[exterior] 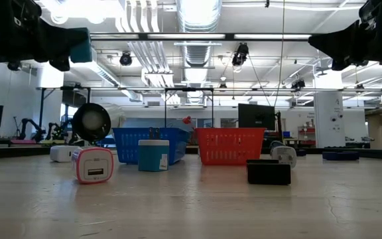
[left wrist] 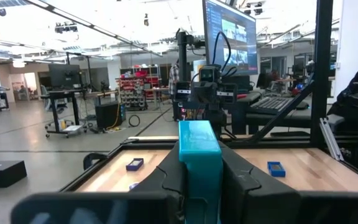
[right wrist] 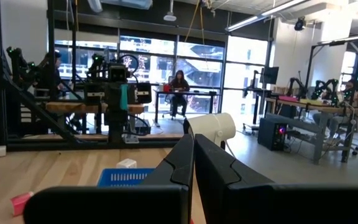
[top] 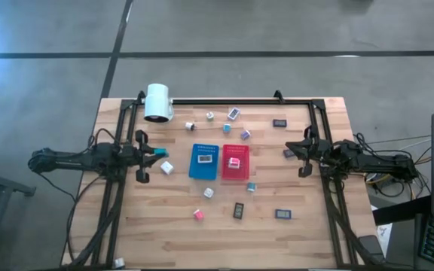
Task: Pick & Place Office items
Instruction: Put the blue digital clock into the blue bin
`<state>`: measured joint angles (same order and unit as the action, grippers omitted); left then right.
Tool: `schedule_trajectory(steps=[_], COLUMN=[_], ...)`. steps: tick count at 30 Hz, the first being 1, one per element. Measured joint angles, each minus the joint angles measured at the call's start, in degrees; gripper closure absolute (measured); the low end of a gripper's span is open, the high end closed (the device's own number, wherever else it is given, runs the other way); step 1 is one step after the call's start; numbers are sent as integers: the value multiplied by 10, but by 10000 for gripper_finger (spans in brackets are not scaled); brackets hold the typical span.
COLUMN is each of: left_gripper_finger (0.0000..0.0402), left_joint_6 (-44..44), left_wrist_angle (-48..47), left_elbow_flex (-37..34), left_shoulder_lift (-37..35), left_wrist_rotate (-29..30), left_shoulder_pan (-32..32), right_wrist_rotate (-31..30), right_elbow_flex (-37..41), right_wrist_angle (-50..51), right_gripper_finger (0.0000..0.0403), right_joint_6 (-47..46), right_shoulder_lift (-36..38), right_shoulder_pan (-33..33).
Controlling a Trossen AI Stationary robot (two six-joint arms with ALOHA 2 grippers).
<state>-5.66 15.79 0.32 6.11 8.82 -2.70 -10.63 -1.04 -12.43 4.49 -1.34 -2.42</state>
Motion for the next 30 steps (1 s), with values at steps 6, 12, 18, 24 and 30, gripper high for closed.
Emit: schedule_trajectory(steps=[6, 12, 18, 24, 30], left_gripper_finger=[348, 350, 349, 349, 349], left_joint_6=[1, 1, 1, -8, -32], left_wrist_angle=[0, 0, 61, 60, 14], left_elbow_flex=[0, 0, 2, 68, 183], left_shoulder_lift=[0, 0, 8, 56, 173], left_wrist_rotate=[0, 0, 3, 33, 38], left_shoulder_pan=[0, 0, 0, 1, 3], right_wrist_rotate=[0, 0, 0, 0, 0], right_elbow_flex=[0, 0, 0, 0, 0], right_wrist_angle=[0, 0, 0, 0, -1], right_gripper_finger=[394, 394, 394, 394, 394], right_joint_6=[0, 0, 0, 0, 0], right_shoulder_lift=[0, 0, 0, 0, 0], right_shoulder_pan=[0, 0, 0, 0, 0])
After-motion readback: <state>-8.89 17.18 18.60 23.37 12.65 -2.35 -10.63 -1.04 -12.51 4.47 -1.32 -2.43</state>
